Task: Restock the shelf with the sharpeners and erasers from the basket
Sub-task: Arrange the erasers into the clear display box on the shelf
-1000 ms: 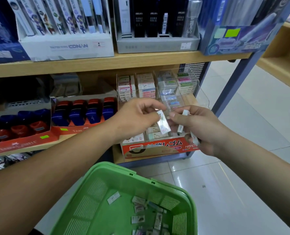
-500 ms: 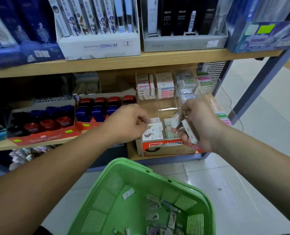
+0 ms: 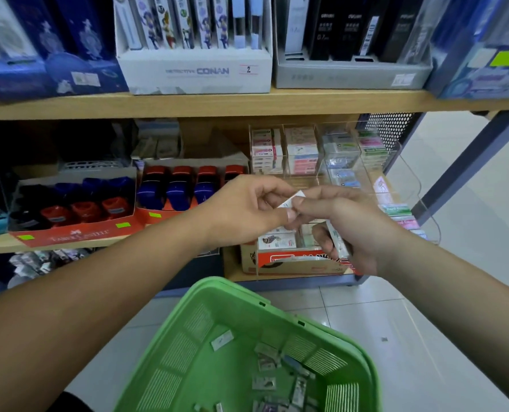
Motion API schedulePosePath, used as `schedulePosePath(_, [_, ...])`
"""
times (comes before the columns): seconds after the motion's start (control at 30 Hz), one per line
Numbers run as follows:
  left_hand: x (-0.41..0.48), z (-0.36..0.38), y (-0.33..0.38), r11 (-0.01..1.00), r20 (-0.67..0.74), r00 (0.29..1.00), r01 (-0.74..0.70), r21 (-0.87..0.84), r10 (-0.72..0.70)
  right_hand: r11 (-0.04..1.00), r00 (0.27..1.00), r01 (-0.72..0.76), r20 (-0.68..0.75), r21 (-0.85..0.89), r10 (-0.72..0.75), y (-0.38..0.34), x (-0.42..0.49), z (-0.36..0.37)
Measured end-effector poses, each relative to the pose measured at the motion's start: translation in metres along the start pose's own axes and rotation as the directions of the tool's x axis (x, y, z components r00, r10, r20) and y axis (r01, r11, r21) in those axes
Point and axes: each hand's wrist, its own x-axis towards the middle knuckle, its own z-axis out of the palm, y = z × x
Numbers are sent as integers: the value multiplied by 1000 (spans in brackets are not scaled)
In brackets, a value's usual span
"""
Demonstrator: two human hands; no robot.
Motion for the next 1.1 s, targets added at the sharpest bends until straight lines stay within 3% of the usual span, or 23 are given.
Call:
schedulePosePath(0.1, [3,-5,3,996,-19,998,59,-61,-60,995,996,-86,-15,41,86,-1,5,0])
schedulePosePath(0.23, [7,-13,-1,991,-165,978,130,10,-126,923,982,-175,-3,342,187,-5,10,-5])
schedulePosePath(0.53, [13,-2,-9,999,-352,936,5,35,7,960,992,40,-125,277,-6,9,15,-13])
schedulePosePath(0.63, [14,-1,-12,1000,-329,944,15,25,-6,953,980,89,-197,291,-31,10,14,-16])
schedulePosePath(0.83, [11,-2,-18,915,-229,973,71,397,24,945,969,159,-227,284,-95,8,12,-17])
schedulePosePath(0.93, [11,-1,-15,749,-159,983,36,661,93,974,952,176,-276,146,-131,10,12,-15])
schedulePosePath(1.0, [10,0,-13,692,-117,992,47,721,55,962,940,211,-305,172,-151,12,13,-16])
schedulePosePath(1.1, [9,0,-12,684,-82,995,23,729,54,949,936,231,-313,214,-158,13,14,-17])
